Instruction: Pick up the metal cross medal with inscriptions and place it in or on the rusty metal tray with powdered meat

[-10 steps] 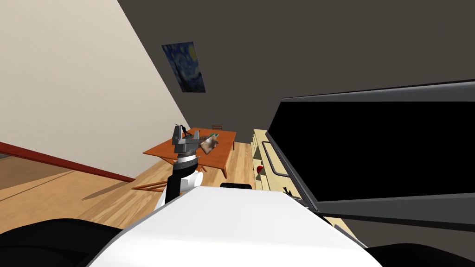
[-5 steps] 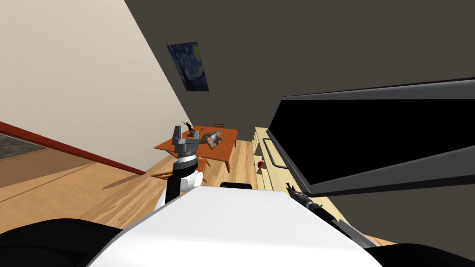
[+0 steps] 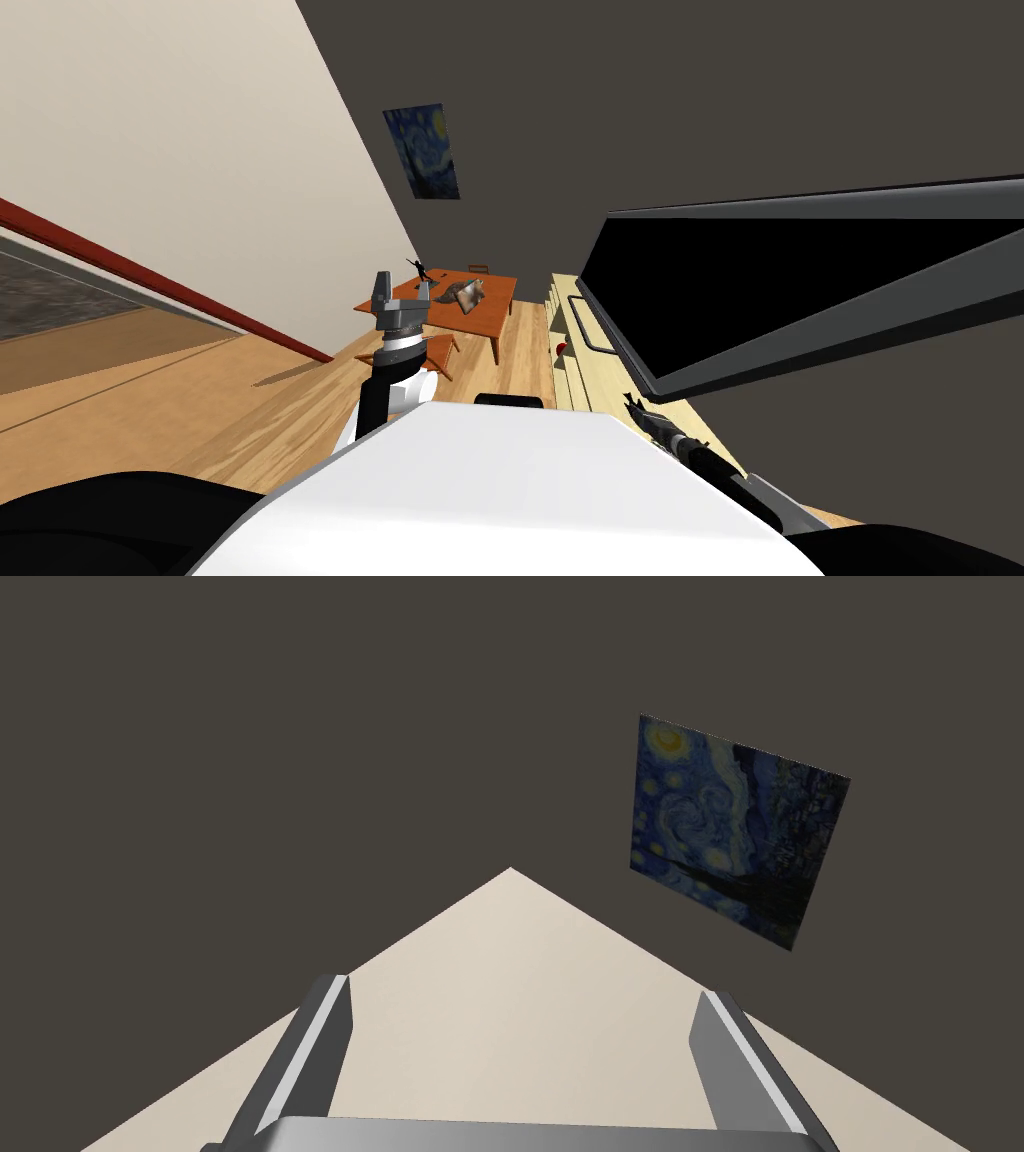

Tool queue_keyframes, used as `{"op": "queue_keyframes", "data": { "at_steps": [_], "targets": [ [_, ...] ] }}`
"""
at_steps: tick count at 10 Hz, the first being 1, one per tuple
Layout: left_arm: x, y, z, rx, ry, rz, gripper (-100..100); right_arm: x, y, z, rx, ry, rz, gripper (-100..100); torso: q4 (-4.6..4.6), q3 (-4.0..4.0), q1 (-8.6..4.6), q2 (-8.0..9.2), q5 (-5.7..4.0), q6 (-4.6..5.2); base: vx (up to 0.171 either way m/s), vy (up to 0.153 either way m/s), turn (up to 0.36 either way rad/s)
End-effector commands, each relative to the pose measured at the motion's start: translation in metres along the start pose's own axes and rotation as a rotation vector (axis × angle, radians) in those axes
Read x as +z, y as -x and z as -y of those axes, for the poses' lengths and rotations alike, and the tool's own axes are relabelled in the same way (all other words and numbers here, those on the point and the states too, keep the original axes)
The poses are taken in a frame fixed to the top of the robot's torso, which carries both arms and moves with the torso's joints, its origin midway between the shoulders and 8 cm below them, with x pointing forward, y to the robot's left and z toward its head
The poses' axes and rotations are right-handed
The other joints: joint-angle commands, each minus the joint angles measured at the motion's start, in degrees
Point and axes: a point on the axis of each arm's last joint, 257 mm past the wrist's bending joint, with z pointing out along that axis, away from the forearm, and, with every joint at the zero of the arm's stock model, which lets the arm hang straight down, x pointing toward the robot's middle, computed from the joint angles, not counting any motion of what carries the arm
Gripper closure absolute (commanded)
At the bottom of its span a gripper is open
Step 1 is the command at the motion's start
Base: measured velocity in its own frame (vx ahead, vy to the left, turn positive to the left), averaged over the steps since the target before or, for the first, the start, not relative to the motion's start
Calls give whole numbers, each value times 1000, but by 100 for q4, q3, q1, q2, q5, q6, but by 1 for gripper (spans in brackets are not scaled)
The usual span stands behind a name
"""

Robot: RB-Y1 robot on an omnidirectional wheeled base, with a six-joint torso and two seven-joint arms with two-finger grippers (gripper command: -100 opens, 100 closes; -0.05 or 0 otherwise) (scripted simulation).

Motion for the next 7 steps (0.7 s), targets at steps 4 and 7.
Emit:
{"op": "queue_keyframes", "data": {
  "at_steps": [4,7],
  "targets": [
    [0,0,0,0,0,0,0,-25,4,-37,-58,13,33,100,5,16,-25,29,-1,6,-219,-30,91],
    [0,0,0,0,0,0,0,-42,8,-56,-71,19,61,100,1,6,-41,10,-4,2,-167,-70,79]
  ]
}}
